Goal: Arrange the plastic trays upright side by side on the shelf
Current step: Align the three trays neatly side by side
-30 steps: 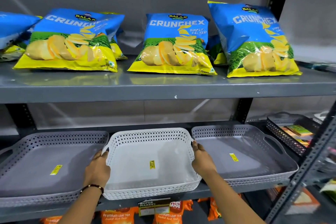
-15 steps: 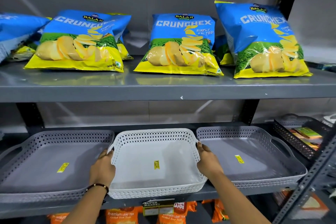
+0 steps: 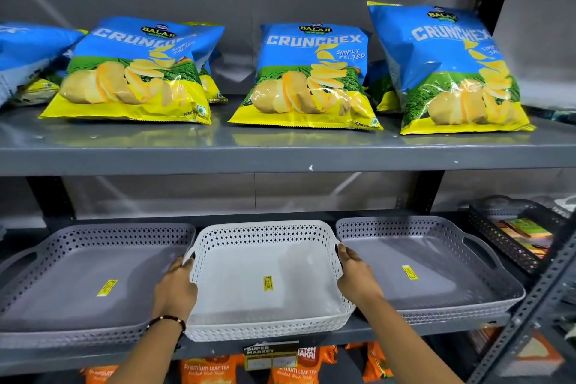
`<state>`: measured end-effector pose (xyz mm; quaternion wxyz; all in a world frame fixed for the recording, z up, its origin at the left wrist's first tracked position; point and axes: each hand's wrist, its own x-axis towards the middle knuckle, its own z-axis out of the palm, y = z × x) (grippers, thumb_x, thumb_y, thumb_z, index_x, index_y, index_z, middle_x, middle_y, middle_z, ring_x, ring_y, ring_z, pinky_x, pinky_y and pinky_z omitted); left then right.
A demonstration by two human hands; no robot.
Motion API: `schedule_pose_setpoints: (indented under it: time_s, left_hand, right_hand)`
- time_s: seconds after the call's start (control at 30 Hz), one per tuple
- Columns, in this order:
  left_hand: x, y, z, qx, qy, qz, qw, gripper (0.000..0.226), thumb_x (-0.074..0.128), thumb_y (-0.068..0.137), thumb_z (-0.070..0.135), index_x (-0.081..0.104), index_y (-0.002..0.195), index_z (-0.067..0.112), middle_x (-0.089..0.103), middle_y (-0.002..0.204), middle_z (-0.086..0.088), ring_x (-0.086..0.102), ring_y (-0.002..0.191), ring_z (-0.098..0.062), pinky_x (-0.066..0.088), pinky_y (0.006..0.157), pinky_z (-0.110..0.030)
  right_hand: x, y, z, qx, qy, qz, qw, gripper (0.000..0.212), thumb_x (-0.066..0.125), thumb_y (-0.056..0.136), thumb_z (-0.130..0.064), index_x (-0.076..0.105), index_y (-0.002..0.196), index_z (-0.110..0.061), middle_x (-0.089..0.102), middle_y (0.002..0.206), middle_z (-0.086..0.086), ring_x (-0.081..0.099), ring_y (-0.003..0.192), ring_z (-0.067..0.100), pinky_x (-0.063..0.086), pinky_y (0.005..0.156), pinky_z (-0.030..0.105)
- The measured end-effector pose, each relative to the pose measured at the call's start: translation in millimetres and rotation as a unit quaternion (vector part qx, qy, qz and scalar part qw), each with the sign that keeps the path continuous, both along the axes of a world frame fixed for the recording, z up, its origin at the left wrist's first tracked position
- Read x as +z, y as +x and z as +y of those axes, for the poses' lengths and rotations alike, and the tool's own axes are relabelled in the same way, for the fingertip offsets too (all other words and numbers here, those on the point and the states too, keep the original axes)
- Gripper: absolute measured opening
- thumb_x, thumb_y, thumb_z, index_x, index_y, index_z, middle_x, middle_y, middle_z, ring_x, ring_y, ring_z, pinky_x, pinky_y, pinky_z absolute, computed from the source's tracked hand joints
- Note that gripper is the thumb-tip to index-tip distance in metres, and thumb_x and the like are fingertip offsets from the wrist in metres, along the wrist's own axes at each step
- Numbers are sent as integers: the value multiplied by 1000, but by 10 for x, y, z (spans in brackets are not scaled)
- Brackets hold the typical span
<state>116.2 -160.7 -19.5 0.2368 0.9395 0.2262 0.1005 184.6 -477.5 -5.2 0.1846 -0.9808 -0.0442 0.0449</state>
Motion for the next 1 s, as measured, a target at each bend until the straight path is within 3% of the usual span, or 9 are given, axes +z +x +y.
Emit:
schedule_pose_setpoints:
  time_s: [0.47,1.0]
  left_hand:
    - [-60,18,24,14,-12,8,1000,62,41,83,-10,41,139,16,34,152,-6,55,119,-36,48,99,-47]
    - [-77,35,16,20,-1,12,1000,58,41,85,-11,43,137,13,37,149,-10,52,121,-39,44,103,-48]
  right_hand:
    - [-68,9,11,-4,2,-15,1000,77,38,78,7,16,147,-17,22,155,6,51,119,38,47,96,45]
    - [-74,21,19,-6,-8,-11,1000,76,39,80,6,12,148,-16,19,156,6,48,122,37,47,97,43]
